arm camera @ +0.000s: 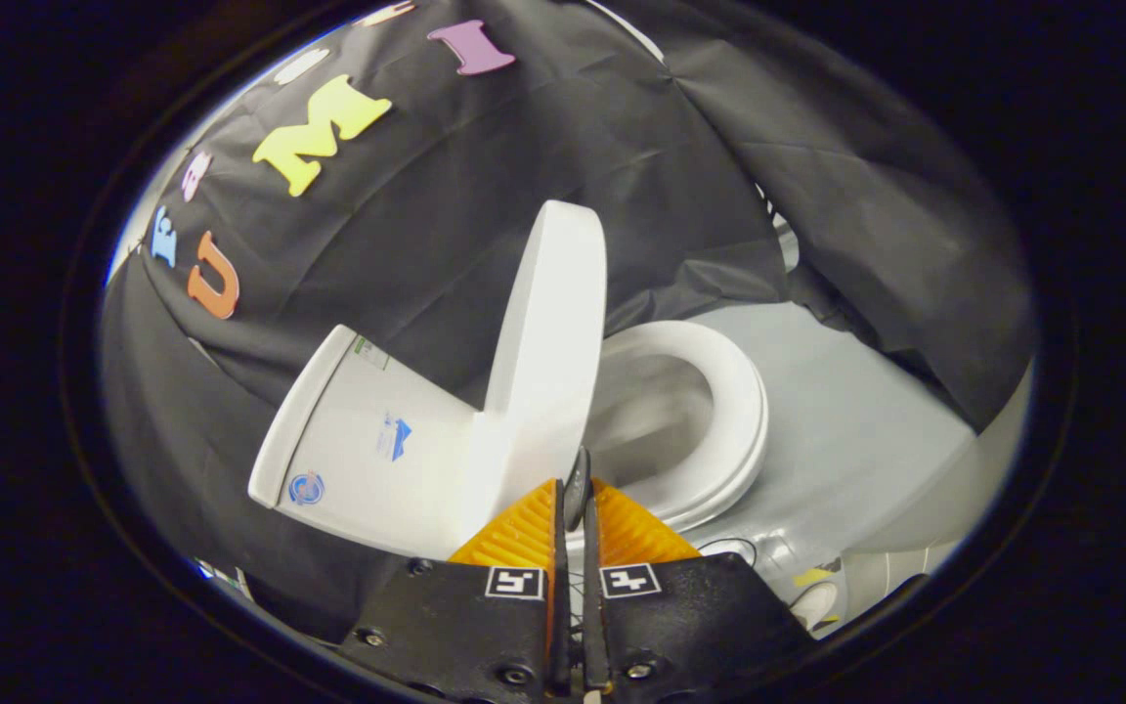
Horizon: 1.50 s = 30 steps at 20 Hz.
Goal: Open the toilet lid.
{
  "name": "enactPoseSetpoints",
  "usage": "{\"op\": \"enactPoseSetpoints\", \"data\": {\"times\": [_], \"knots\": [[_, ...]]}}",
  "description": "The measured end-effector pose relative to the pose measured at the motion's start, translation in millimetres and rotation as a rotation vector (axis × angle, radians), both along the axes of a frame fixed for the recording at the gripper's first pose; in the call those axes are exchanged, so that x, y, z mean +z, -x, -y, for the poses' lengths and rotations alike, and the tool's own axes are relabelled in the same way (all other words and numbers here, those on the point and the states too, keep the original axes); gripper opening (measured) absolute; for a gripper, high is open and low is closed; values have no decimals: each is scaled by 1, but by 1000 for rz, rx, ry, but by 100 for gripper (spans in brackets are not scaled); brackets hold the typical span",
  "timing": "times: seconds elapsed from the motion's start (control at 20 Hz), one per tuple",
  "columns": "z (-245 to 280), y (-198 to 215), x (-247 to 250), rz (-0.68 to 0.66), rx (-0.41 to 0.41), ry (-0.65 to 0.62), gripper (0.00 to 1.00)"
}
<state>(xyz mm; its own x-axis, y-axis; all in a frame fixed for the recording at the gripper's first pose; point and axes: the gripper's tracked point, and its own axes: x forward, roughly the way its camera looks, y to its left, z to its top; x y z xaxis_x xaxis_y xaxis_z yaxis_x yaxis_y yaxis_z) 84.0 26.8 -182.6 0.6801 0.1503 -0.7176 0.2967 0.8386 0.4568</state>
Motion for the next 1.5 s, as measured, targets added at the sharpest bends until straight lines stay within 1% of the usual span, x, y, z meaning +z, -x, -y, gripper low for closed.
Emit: {"op": "enactPoseSetpoints", "data": {"times": [0.15, 0.4, 0.85, 1.15, 1.3, 1.5], "knots": [[-12, -1, 10, 5, 43, 59, 8], [-21, -4, 18, 1, 51, 103, 8], [-57, -13, 49, 46, 92, 172, 8], [-82, -18, 67, 60, 119, 185, 8], [-96, -22, 75, 69, 136, 222, 8], [-115, -26, 83, 54, 142, 249, 8]]}}
